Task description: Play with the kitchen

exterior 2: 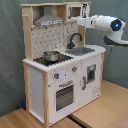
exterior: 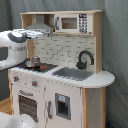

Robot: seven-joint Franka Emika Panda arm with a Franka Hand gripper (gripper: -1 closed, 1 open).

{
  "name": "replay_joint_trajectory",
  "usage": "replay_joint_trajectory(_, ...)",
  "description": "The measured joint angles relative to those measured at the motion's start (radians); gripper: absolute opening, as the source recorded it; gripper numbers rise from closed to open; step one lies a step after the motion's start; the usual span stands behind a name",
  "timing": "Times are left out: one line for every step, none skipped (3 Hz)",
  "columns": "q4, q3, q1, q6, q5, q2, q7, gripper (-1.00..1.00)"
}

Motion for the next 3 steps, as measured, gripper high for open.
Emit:
replay_joint_trajectory(0.003, 0.003, -0.063, 0.091, 0.000, 0.013, 0.000, 1.00)
replay_joint_trajectory(0.009, 0.004, -0.128, 0.185, 0.000, 0.025, 0.000, 1.00)
replay_joint_trajectory(0.030, 0.017, -0.194, 0.261, 0.001, 0.048, 0.000, 1.00)
